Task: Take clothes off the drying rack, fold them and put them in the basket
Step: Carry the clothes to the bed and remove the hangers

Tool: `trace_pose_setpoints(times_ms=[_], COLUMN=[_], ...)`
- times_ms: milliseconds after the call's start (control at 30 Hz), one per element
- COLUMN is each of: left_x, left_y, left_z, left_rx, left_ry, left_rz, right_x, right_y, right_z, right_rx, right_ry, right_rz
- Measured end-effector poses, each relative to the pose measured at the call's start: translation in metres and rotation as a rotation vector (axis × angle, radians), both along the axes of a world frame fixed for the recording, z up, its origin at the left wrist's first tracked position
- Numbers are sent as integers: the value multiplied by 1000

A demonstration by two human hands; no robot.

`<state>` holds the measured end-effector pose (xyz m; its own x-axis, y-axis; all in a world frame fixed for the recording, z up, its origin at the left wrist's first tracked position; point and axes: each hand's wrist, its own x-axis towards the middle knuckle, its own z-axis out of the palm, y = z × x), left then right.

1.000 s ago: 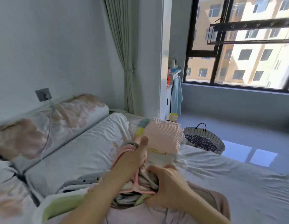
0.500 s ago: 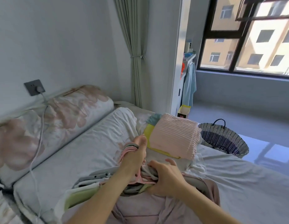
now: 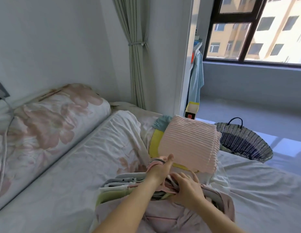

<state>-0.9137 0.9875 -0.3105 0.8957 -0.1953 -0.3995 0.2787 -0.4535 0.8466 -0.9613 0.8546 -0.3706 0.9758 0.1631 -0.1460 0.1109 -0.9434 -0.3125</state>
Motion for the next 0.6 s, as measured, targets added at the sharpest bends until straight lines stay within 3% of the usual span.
trace_pose_setpoints(times_ms=[67, 133, 233, 333, 400, 533, 600], left_x=[21, 34, 33, 26, 26, 38, 39], left_y=[9, 28, 65, 80, 77, 70, 67], left_z=[-17, -51, -120, -166, -164, -162, -160], left_rx=[78, 173, 347, 259, 233, 199, 100], left_ry=[257, 354, 269, 184, 90, -224, -255], left_rz=[-108, -203, -192, -38, -42, -53, -48], right_x=[6, 5, -9, -22, -24, -13, 3], right_y=[7, 10, 6, -6, -10, -7, -2], right_z=[-23, -40, -67, -94, -106, -118, -119], right_rx=[-59, -103, -150, -155, -133, -50, -21], right_ry=[-43, 7, 168, 292, 347, 332, 244], right_rz=[-72, -176, -268, -308, -351, -350, -303])
